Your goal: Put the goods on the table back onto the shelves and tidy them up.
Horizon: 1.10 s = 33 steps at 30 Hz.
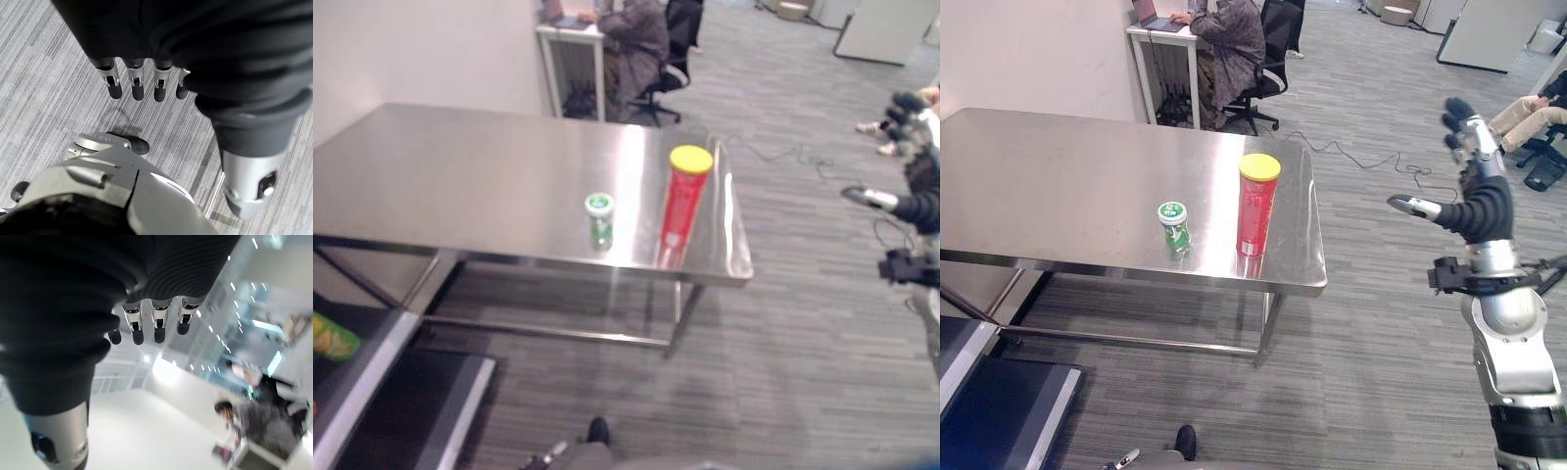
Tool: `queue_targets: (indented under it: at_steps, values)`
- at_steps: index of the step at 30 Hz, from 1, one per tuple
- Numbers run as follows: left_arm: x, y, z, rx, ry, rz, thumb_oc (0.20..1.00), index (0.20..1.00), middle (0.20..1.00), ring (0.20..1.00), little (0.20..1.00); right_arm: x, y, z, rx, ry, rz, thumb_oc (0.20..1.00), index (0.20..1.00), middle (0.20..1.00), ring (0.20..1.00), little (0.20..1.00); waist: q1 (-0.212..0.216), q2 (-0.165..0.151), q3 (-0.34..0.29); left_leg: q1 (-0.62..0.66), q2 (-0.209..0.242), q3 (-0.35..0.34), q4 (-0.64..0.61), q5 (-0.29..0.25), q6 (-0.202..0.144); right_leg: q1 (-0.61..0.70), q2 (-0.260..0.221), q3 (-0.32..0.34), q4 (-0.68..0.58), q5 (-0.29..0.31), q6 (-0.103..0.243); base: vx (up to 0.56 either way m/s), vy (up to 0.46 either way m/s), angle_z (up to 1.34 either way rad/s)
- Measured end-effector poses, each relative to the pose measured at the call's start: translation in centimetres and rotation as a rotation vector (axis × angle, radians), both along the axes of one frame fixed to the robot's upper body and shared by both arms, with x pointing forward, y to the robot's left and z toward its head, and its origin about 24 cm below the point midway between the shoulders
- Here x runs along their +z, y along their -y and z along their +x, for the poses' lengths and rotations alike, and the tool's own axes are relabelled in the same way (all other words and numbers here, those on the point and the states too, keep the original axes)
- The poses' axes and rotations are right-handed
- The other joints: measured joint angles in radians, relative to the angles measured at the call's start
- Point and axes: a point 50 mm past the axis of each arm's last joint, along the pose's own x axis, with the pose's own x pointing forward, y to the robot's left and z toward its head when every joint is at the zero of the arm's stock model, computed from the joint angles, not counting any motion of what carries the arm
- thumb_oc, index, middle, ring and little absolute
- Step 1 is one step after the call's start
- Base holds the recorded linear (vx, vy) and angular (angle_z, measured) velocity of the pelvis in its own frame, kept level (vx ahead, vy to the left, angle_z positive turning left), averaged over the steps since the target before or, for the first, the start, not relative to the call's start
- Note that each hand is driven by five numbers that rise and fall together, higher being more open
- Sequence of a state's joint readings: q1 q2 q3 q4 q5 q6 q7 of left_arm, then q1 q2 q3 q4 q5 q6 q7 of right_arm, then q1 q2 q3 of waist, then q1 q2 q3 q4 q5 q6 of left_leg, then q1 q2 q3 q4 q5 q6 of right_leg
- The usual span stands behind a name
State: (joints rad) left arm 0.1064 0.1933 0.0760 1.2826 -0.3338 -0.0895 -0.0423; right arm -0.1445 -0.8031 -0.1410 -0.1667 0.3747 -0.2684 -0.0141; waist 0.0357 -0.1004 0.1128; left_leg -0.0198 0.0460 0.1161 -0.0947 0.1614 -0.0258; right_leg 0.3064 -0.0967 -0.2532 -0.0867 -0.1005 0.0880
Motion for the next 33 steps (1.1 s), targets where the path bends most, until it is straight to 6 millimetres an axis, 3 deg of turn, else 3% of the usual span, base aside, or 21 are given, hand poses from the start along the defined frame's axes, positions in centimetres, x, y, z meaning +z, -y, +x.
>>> queue_targets:
  at_steps: [3, 11, 24, 33]
  values:
    - [-0.2, 0.3, -0.6, -0.001, -0.022, -0.010, 1.000, 1.000, 1.000, 1.000, 1.000, 0.3, -1.9, 1.4, 0.118, -0.063, -0.064, 1.000, 1.000, 1.000, 1.000, 1.000, 0.011, 0.014, -0.009, -0.005, 0.000, -0.001, 0.000, 0.000, 0.000, 0.000, 0.001, -0.008, 0.000, -0.001, 0.002, 0.00, 0.008, 0.06]
    - [-0.1, 0.3, -0.4, -0.035, -0.023, -0.013, 1.000, 1.000, 1.000, 1.000, 1.000, -0.5, -2.9, 3.7, 0.183, -0.196, -0.133, 1.000, 1.000, 1.000, 1.000, 1.000, 0.048, 0.009, -0.013, -0.019, -0.009, -0.025, 0.000, 0.002, -0.002, 0.002, 0.001, -0.045, 0.000, -0.002, 0.002, 0.00, 0.011, 0.13]
    - [-0.1, 0.4, 0.0, -0.071, -0.015, -0.011, 1.000, 1.000, 1.000, 1.000, 1.000, 0.6, -3.9, 6.4, 0.160, -0.224, -0.258, 1.000, 1.000, 1.000, 1.000, 1.000, 0.081, -0.006, -0.022, -0.047, -0.022, -0.054, 0.000, 0.011, 0.001, -0.004, 0.001, -0.090, 0.000, -0.004, 0.005, 0.01, 0.021, 0.10]
    - [0.0, 0.3, 0.2, -0.083, -0.005, -0.010, 1.000, 1.000, 1.000, 1.000, 1.000, -1.2, -4.0, 7.5, 0.122, -0.308, -0.348, 1.000, 1.000, 1.000, 1.000, 1.000, 0.099, -0.018, -0.024, -0.053, -0.031, -0.074, 0.000, 0.012, 0.001, -0.002, -0.002, -0.104, 0.000, -0.004, 0.005, 0.01, 0.016, 0.05]
